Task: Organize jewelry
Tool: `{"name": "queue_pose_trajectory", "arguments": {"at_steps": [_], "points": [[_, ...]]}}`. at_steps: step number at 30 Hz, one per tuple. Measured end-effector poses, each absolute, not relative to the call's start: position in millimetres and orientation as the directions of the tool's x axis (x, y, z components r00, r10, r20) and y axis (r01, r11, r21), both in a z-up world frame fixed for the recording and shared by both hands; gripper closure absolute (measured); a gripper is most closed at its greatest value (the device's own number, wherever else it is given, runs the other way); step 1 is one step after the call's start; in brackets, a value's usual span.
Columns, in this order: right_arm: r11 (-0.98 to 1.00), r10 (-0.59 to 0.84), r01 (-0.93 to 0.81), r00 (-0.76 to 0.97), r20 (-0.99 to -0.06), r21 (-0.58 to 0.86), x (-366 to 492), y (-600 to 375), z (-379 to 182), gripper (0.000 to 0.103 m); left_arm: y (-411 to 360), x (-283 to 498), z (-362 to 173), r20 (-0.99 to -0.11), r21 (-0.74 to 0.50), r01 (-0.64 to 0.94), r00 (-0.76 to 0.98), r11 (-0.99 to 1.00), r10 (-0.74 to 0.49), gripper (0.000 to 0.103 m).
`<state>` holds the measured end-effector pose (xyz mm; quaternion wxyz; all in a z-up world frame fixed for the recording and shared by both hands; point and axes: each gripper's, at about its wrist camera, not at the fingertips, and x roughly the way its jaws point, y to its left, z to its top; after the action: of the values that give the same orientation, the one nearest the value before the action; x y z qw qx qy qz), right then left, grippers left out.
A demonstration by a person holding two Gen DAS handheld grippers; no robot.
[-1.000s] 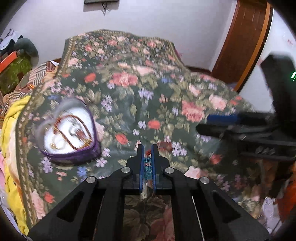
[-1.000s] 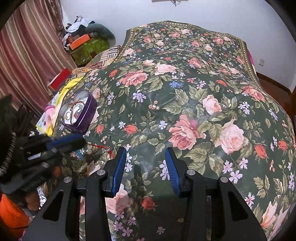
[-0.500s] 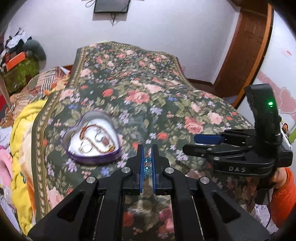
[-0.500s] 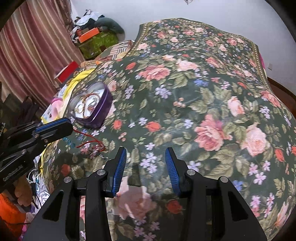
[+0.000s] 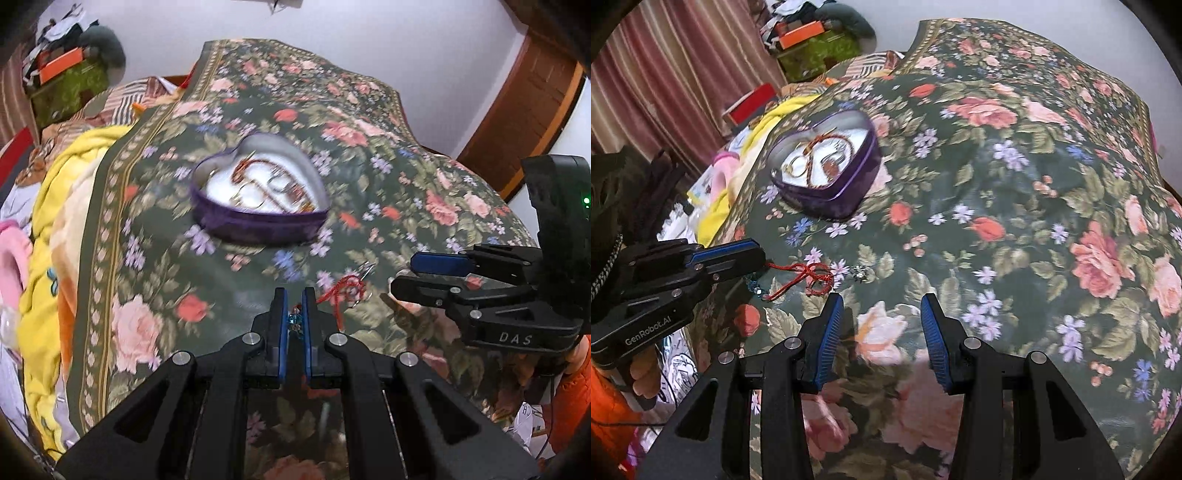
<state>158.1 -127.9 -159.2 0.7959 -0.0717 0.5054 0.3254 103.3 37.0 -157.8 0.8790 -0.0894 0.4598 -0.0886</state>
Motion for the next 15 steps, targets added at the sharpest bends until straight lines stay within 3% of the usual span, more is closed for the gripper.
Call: {"name": "queue_pose_trajectory", "arguments": {"at_steps": [9, 12, 13, 14, 15], "points": [[0.77, 0.459, -0.599, 0.28, -0.843, 0.22, 165.3, -115.8, -161.5, 0.063, 44.6, 96.8, -163.0, -0.805, -0.218, 0.066, 0.552, 0.974, -0.218, 0.097], [0.758, 0.451, -0.625, 0.293, -0.843, 0.188, 161.1, -107.2, -163.7, 0.063, 48.2, 98.3, -162.4, -0.805, -0.223, 0.05, 0.554, 0.974, -0.213, 0.086], [0.757, 0.448, -0.63, 0.304, -0.841, 0.175, 159.5, -105.4, -164.0, 0.064, 49.8, 98.5, -161.6, -0.803, -0.225, 0.042, 0.559, 0.974, -0.209, 0.075], [0.755, 0.446, -0.633, 0.309, -0.84, 0.168, 158.8, -104.3, -164.0, 0.07, 51.0, 98.4, -160.6, -0.8, -0.221, 0.033, 0.565, 0.975, -0.201, 0.066], [0.751, 0.444, -0.641, 0.315, -0.839, 0.157, 157.6, -102.5, -164.5, 0.075, 51.8, 98.6, -159.9, -0.799, -0.218, 0.028, 0.569, 0.976, -0.194, 0.064]]}}
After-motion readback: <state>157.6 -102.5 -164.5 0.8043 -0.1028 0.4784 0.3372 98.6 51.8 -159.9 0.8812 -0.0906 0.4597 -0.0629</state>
